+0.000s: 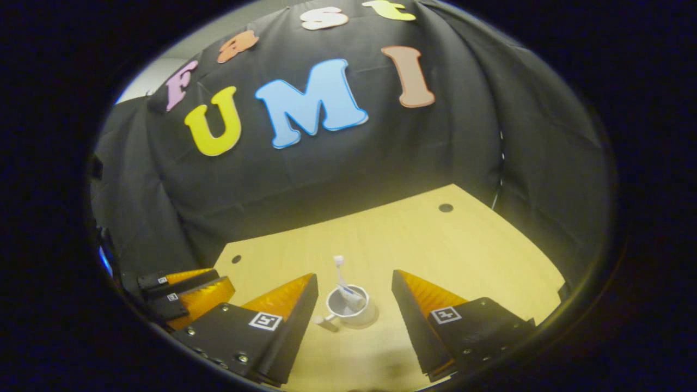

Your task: Put the toothbrush and toothpaste on the desktop into the cup, then pick up the cup and place it on the coaster on the desktop.

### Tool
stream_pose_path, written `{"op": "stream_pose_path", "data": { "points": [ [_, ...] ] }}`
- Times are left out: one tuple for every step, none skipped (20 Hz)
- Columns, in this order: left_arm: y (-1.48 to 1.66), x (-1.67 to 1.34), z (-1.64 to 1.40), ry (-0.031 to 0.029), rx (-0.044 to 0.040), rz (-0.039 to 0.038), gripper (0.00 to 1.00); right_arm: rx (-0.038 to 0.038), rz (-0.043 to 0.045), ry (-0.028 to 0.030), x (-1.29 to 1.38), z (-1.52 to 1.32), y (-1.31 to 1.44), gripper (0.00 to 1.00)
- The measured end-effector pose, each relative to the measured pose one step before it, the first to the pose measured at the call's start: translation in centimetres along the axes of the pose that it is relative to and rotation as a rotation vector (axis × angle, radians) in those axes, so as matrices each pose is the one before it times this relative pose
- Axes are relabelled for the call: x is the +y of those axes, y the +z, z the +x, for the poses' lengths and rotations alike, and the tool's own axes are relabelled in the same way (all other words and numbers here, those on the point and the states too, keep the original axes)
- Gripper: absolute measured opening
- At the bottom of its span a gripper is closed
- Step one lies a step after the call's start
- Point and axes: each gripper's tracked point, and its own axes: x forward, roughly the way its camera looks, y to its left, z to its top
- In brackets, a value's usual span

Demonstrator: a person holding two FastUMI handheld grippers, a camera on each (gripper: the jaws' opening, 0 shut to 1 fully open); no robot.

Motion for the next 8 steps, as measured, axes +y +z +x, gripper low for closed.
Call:
{"op": "stream_pose_path", "data": {
  "points": [
    [1.821, 0.482, -1.078, 0.02755, -0.04766, -0.01028, 0.37, -0.03153, -0.02398, 0.01690, 1.028, -0.840, 0.908, 0.83],
    [1.748, 0.702, -1.099, 0.02535, -0.04537, -0.01610, 0.37, -0.03016, -0.02437, 0.01520, 1.003, -0.735, 1.044, 0.83],
    [1.904, 0.804, -1.445, 0.02514, -0.04465, -0.01710, 0.37, -0.02879, -0.02261, 0.01447, 1.067, -0.657, 1.044, 0.83],
    [1.739, 0.685, -1.132, 0.02678, -0.04290, -0.01454, 0.43, -0.02849, -0.02057, 0.01373, 0.960, -0.646, 1.165, 0.83],
    [1.780, 0.637, -0.922, 0.02883, -0.04306, -0.00842, 0.44, -0.03142, -0.01698, 0.01202, 0.962, -0.642, 1.270, 0.83],
    [1.493, 0.619, -0.440, 0.03495, -0.04165, -0.00173, 0.43, -0.03483, -0.01304, 0.00952, 0.730, -0.522, 1.366, 0.83],
    [1.221, 0.827, -0.445, 0.03488, -0.04280, -0.00032, 0.43, -0.03856, -0.01240, 0.00768, 0.594, -0.490, 1.398, 0.83],
    [1.619, 0.674, -0.614, 0.02658, -0.05154, -0.00174, 0.43, -0.03579, -0.00963, 0.00695, 0.533, -0.400, 1.290, 0.83]
  ]
}}
